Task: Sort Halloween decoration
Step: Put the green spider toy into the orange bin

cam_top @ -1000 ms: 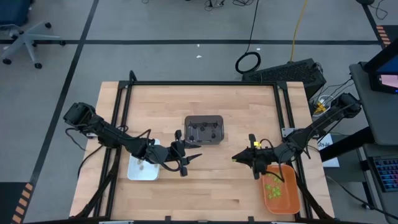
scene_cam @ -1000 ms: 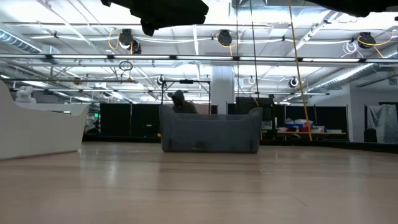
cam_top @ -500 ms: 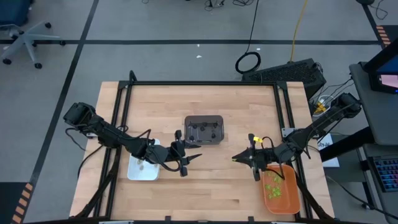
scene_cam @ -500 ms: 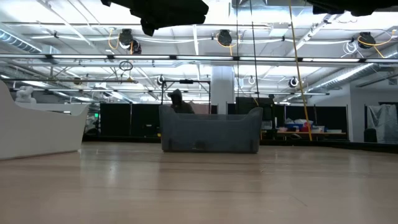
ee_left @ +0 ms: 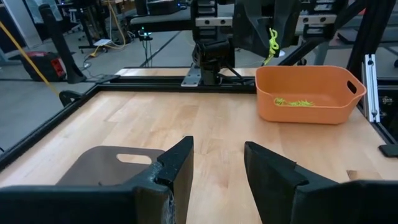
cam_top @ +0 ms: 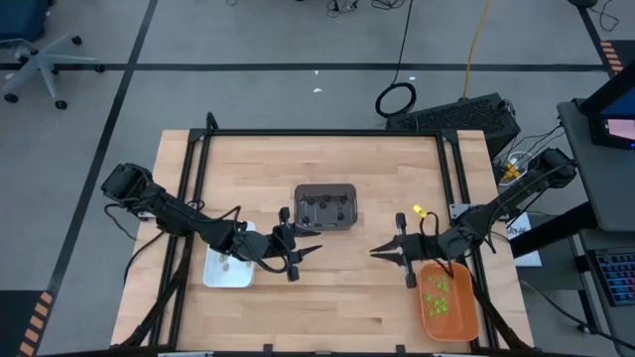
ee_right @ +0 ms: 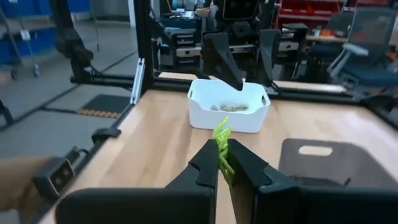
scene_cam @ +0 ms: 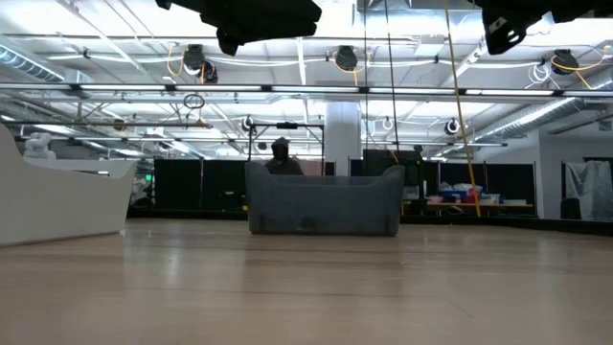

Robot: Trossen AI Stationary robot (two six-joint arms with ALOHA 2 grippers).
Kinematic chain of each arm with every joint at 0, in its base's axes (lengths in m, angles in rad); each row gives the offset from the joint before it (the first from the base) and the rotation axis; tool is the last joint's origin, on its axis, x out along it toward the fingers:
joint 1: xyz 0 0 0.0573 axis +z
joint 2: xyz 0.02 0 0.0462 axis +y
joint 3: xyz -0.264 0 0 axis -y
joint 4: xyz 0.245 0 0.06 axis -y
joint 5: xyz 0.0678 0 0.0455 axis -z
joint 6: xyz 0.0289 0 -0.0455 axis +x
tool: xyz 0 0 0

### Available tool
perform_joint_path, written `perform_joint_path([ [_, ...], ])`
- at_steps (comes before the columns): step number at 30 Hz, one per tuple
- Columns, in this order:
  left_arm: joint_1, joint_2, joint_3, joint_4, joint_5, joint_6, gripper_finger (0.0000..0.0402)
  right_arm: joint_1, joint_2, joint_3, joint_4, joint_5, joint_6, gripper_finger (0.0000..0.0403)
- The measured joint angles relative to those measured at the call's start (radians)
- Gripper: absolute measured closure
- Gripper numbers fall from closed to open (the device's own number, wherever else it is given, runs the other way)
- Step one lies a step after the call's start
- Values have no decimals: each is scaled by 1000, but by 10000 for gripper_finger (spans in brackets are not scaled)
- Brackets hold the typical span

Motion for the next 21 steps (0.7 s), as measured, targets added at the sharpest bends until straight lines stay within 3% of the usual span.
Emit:
perform_joint_path([
  [15,-5,0,0,-8,1,-17,252,0,0,0,-8,-6,409,394],
  [21,-18,0,0,-8,2,-18,252,1,0,0,-18,-115,442,394],
])
